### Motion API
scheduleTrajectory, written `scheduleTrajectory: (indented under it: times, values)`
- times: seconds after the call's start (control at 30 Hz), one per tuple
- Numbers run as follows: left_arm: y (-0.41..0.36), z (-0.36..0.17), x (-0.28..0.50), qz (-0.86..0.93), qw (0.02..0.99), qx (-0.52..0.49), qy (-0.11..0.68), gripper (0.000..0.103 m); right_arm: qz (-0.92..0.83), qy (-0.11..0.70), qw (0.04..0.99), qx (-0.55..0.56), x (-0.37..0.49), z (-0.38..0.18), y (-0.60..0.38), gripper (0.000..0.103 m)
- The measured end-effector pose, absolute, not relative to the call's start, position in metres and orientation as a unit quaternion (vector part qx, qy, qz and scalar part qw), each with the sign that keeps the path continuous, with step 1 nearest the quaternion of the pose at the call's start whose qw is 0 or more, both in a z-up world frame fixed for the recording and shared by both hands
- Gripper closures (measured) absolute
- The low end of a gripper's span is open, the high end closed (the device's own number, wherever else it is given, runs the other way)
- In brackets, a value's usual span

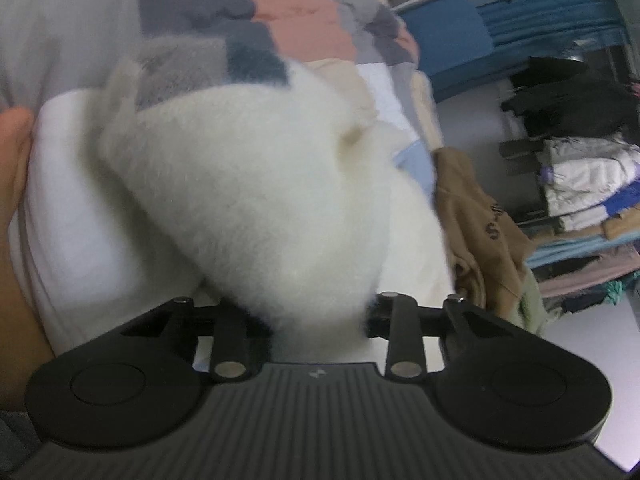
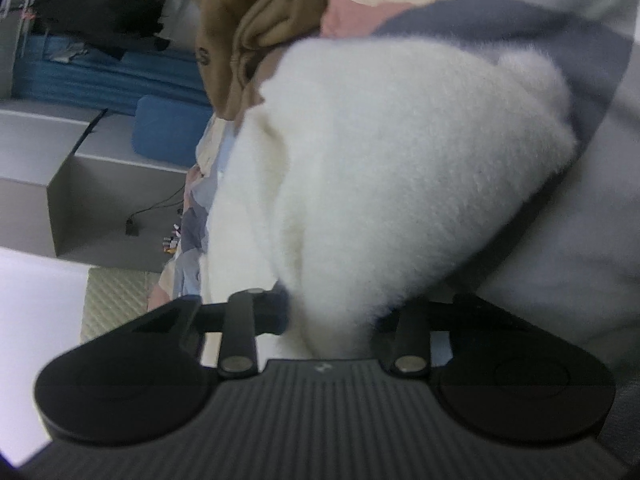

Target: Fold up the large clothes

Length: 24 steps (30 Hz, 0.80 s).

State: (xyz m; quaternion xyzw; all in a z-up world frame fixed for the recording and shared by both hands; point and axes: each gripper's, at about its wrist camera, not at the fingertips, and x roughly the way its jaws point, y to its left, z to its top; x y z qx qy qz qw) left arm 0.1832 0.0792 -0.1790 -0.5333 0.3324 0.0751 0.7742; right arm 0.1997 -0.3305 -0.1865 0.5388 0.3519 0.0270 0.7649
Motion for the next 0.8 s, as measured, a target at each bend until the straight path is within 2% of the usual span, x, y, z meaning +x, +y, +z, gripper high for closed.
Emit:
scheduleTrajectory:
  times: [0.3, 0.5, 0.6, 0.7, 0.8]
  values:
    - [0.070, -0.117, 0.160, 0.027, 0.799, -0.510, 0.318, 0.069, 0.050, 0.324, 0.799, 0.504, 0.168, -0.131, -0.337, 0.068]
    - [0.065, -0.102, 0.135, -0.004, 0.798, -0.505, 0.330, 0.067, 0.060, 0.328, 0.804, 0.493, 0.142, -0.113, -0.347, 0.068]
    - [0.065, -0.105, 0.131, -0.011, 0.796, -0.501, 0.340, 0.056, 0.071, 0.334, 0.801, 0.491, 0.133, -0.114, -0.354, 0.064]
    - [0.063, -0.105, 0.134, -0.023, 0.798, -0.488, 0.352, 0.038, 0.075, 0.339, 0.797, 0.494, 0.130, -0.114, -0.358, 0.058]
    - [0.061, -0.101, 0.135, -0.039, 0.805, -0.479, 0.348, 0.035, 0.093, 0.333, 0.797, 0.495, 0.128, -0.107, -0.358, 0.045]
